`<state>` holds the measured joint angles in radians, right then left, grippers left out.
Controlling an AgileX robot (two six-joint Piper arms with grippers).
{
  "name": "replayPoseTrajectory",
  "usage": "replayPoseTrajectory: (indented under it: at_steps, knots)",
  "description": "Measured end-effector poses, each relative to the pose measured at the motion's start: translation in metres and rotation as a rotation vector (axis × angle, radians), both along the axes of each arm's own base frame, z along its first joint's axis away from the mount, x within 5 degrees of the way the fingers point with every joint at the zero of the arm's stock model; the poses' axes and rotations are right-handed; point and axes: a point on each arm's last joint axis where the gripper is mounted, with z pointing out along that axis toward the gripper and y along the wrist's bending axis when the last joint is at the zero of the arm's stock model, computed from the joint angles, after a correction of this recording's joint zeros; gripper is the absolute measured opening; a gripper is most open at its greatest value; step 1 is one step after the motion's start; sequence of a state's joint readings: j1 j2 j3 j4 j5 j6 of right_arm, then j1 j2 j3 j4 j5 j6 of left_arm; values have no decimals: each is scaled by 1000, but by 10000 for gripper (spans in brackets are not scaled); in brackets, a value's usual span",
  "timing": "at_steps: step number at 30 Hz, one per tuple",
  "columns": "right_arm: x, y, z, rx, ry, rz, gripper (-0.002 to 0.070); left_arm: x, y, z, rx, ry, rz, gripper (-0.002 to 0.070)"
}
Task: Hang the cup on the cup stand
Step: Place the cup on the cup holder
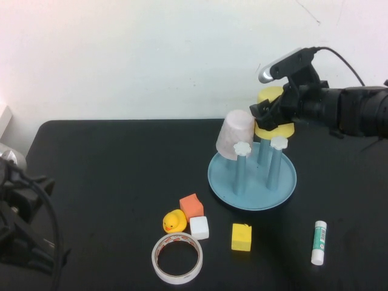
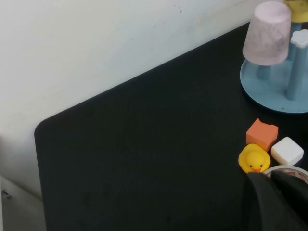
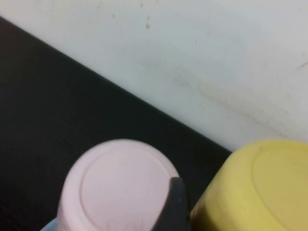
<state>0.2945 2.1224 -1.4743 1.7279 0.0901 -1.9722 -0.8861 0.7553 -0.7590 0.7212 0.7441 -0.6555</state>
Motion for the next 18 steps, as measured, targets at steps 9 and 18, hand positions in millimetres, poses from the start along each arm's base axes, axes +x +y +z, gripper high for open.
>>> replayPoseTrajectory:
  at_steps: [9,18]
  knots:
    - [2,-3,-5,-20,11,-34,678,0,1,-1,16,8,5,0]
    - [-3,-6,24,69,-10,-101,692,-23,23,-10,-35,18,-25,-1]
